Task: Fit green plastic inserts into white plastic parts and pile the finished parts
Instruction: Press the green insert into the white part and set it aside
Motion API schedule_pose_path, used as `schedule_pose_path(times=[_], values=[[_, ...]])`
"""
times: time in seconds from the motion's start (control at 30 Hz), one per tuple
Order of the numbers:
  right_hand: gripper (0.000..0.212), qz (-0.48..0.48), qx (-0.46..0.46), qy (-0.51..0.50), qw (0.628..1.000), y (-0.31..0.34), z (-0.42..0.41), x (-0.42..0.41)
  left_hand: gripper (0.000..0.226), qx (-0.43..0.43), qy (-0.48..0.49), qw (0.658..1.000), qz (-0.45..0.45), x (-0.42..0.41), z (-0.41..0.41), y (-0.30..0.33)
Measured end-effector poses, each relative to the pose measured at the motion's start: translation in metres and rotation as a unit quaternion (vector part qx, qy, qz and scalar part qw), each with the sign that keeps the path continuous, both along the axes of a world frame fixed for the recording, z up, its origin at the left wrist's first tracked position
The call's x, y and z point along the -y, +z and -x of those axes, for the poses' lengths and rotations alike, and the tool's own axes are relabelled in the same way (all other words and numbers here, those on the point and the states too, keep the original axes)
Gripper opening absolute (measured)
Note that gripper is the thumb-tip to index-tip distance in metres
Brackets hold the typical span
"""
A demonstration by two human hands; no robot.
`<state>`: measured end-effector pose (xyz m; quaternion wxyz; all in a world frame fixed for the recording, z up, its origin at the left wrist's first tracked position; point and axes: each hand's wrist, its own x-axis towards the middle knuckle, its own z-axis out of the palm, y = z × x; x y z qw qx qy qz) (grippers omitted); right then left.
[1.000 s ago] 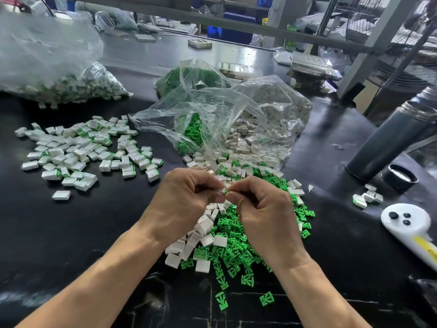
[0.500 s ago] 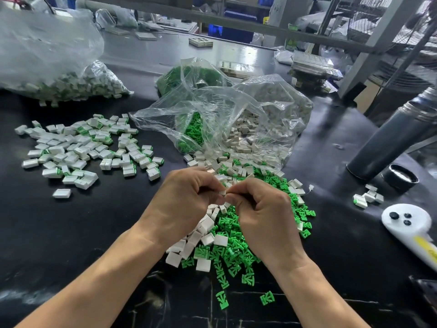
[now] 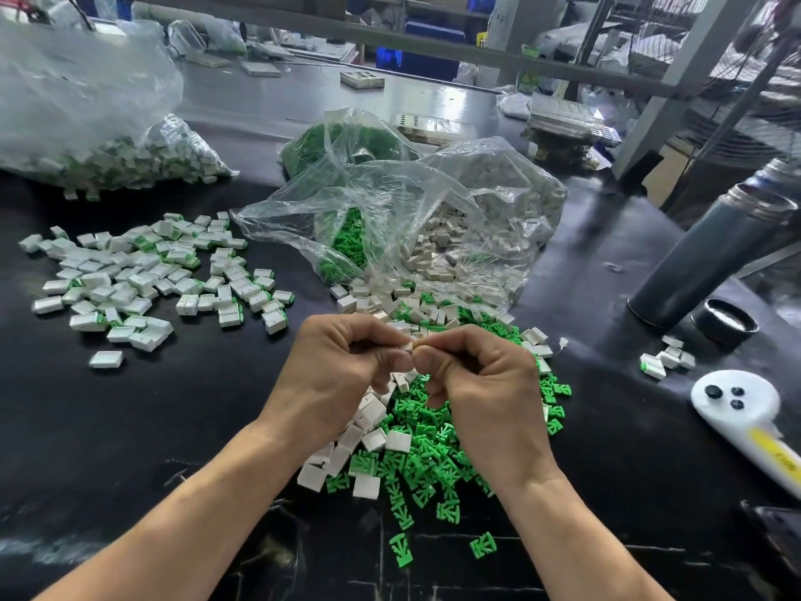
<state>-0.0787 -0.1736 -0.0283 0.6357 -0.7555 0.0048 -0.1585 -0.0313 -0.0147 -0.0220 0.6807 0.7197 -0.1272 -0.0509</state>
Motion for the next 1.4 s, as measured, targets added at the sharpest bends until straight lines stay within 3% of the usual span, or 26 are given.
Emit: schedule_pose_path(times=[0.27, 0.57, 0.83, 0.93, 1.2, 1.3, 1.4], values=[[0.022, 0.083, -0.01, -0.01, 0.996, 0.002, 0.002, 0.005, 0.021, 0.029, -0.02, 0.999, -0.039, 0.001, 0.003, 0.004], [0.017, -0.036, -0.006, 0.011, 0.999, 0.004, -0.006, 0.006, 0.015, 0.033, -0.001, 0.999, -0.013, -0.001, -0.005, 0.002], [0.063, -0.113, -0.129, 0.031, 0.985, 0.01, -0.006, -0.008, 0.01, 0.069, -0.011, 0.997, -0.023, 0.009, 0.001, 0.004], [0.07, -0.115, -0.132, 0.036, 0.984, 0.011, -0.007, -0.015, 0.011, 0.072, -0.029, 0.997, -0.025, 0.014, 0.006, 0.004], [0.065, -0.153, -0.059, 0.059, 0.985, 0.0, -0.013, -0.017, 0.011, 0.077, -0.043, 0.996, -0.016, 0.02, 0.014, 0.003], [0.051, -0.122, -0.06, 0.02, 0.99, -0.006, -0.018, -0.018, 0.009, 0.082, -0.042, 0.996, -0.019, 0.02, 0.015, 0.003], [0.053, -0.102, -0.047, 0.002, 0.994, -0.011, -0.019, -0.017, 0.007, 0.079, -0.039, 0.996, -0.018, 0.021, 0.014, 0.001]])
